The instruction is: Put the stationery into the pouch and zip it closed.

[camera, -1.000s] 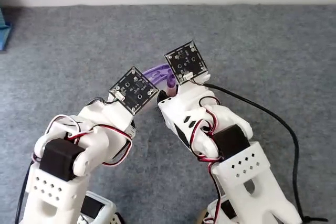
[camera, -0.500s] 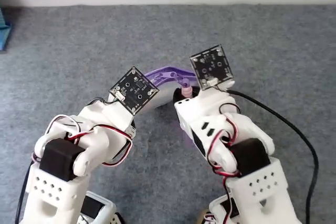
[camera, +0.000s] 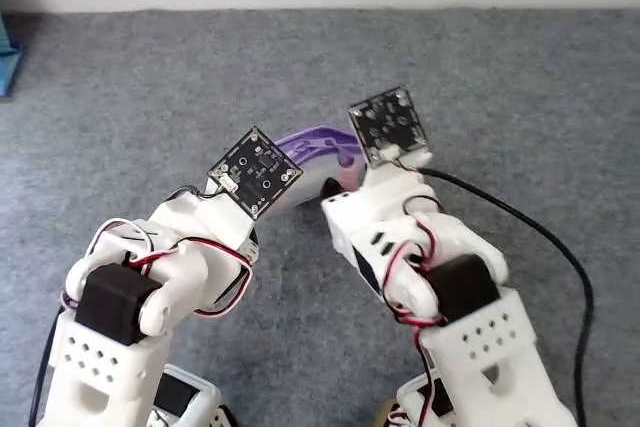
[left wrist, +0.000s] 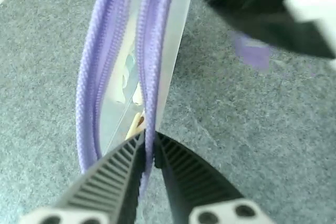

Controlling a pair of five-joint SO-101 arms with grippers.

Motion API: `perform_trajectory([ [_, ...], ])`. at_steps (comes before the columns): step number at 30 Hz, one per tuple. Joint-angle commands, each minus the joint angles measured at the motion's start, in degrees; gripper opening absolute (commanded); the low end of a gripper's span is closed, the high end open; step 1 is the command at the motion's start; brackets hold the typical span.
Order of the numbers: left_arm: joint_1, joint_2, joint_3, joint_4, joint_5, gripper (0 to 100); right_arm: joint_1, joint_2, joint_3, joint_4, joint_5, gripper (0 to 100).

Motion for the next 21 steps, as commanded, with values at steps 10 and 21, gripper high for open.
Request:
perform_trajectory([
  [10,-0.44,0.79,-0.04,-0.7,-0.35,1,-1.8,-0.84,-3.52,-0.66,-1.58,14.0],
  [21,-0.44,0.79,-0.04,-0.79,-0.35,1,-1.89,-5.93,-3.43,0.84,-1.49,13.9],
])
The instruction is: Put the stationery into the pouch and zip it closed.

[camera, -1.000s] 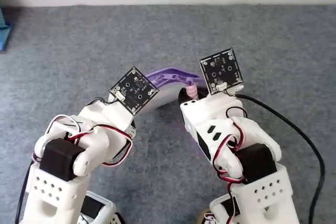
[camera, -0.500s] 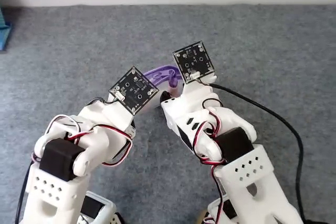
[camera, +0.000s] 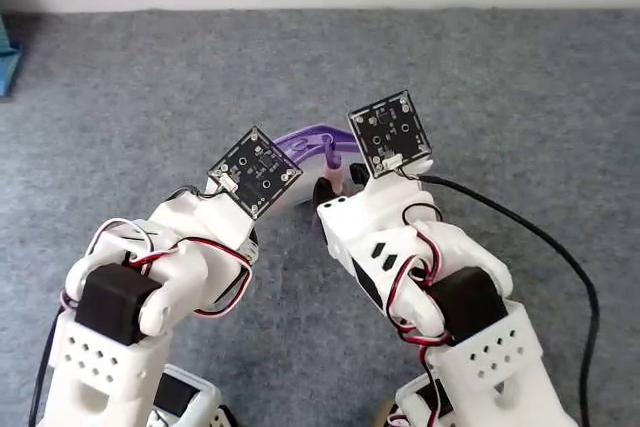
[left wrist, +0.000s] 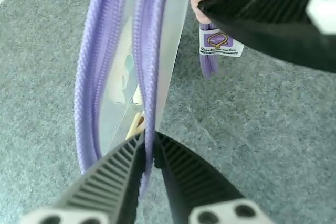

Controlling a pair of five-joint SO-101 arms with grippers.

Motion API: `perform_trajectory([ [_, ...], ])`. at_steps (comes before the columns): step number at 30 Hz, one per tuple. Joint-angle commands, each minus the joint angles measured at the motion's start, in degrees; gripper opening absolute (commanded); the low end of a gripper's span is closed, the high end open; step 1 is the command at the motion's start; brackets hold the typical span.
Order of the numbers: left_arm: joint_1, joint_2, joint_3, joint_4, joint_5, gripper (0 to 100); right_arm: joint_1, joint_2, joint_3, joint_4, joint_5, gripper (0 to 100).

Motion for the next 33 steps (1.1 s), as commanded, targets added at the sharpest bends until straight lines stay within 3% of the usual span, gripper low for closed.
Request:
perform_trajectory([
  [1,-0.44,0.79,-0.04,-0.88,-0.35,1,-0.22,-1.36,-3.34,-0.66,-0.53,13.9],
  [9,-0.44,0.79,-0.04,-0.97,-0.35,1,-0.48,-1.36,2.46,-7.43,-0.35,13.9],
  [20,-0.44,0.79,-0.04,-0.7,-0.35,1,-0.31,-1.36,3.34,-7.69,-0.35,13.8],
  [25,-0.44,0.79,-0.04,-0.7,-0.35,1,-0.04,-1.89,3.43,-7.69,-0.44,0.6],
  [33,-0.62,0.79,-0.04,-0.7,-0.35,1,-0.04,-2.95,2.99,-7.25,-0.35,0.9],
])
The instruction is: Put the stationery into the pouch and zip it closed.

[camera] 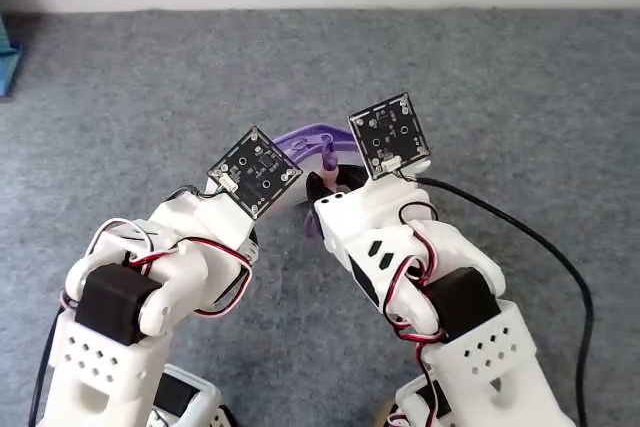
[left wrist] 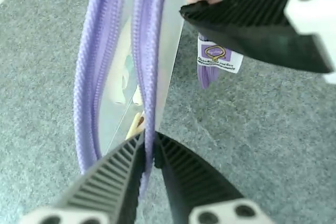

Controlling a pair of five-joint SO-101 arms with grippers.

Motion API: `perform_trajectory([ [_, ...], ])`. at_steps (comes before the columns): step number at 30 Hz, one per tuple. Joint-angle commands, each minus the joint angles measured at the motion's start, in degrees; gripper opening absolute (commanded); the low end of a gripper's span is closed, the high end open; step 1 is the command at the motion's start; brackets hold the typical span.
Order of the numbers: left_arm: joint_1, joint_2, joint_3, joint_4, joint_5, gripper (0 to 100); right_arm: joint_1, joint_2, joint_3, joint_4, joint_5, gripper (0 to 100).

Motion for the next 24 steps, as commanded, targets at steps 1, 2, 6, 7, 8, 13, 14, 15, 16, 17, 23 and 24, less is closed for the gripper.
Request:
perform_trajectory([
  [1,-0.7,0.79,-0.13,-0.7,-0.35,1,-0.04,-3.21,-0.97,-0.66,-0.35,0.8],
  [2,-0.79,0.79,-0.13,-0.88,-0.35,1,-0.04,-4.26,-0.97,-0.57,-0.26,0.8],
  [6,-0.88,0.79,-2.24,-0.53,5.01,2,0.04,-8.84,-0.97,3.82,1.49,0.8],
  [7,-0.53,0.79,-4.09,0.88,7.74,3,0.13,-9.98,-0.97,4.7,1.49,0.8],
  [8,-0.44,0.79,-6.37,2.99,9.85,6,1.01,-10.77,-0.97,5.14,1.49,0.8],
  [13,0.0,-0.79,-12.09,6.68,19.16,29,5.41,-11.91,-0.97,5.23,1.23,0.8],
  [14,0.18,-1.41,-12.09,7.12,20.48,32,5.85,-11.91,-0.97,5.14,1.23,0.8],
  [15,0.44,-2.02,-12.0,7.38,21.36,33,6.11,-12.0,-0.97,4.44,1.23,0.8],
  [16,0.44,-2.64,-11.91,7.47,22.07,33,6.37,-12.09,-0.97,3.65,1.32,0.8],
  [17,0.44,-3.25,-11.91,7.47,22.33,33,6.37,-12.26,-0.97,2.86,1.41,0.8],
  [23,1.67,-10.9,-12.09,7.47,22.42,33,6.2,-11.91,-1.67,0.75,1.67,0.7],
  [24,2.64,-12.57,-12.0,7.56,22.68,33,6.2,-11.91,-2.2,0.75,1.67,0.7],
])
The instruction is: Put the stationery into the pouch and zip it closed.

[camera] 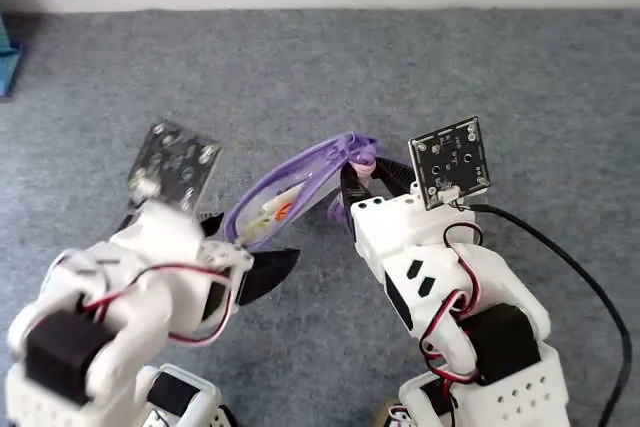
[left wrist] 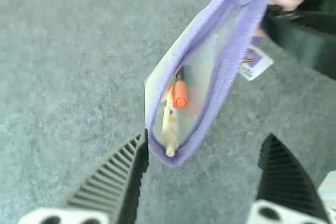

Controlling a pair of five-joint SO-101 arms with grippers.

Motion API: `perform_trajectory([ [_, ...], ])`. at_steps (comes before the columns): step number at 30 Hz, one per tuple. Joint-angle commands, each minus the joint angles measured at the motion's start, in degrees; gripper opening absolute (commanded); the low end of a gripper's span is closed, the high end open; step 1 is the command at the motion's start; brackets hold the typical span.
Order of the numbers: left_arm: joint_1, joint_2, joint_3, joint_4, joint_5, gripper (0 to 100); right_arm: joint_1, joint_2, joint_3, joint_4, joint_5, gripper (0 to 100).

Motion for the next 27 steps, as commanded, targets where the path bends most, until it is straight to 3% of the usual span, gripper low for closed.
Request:
perform_trajectory([
  [1,2.81,-5.98,-2.68,1.14,1.05,33,0.31,-1.19,-2.55,-1.54,0.62,0.7],
  [9,9.23,-12.48,-1.1,1.23,3.78,20,0.22,-1.1,-3.6,-1.45,0.7,0.7],
  [22,9.67,-12.84,13.32,-0.79,3.69,18,0.57,-0.84,-10.9,3.21,4.4,0.7],
  [27,9.76,-12.84,13.93,-2.11,3.6,5,0.57,3.03,-13.36,2.95,4.22,0.7],
])
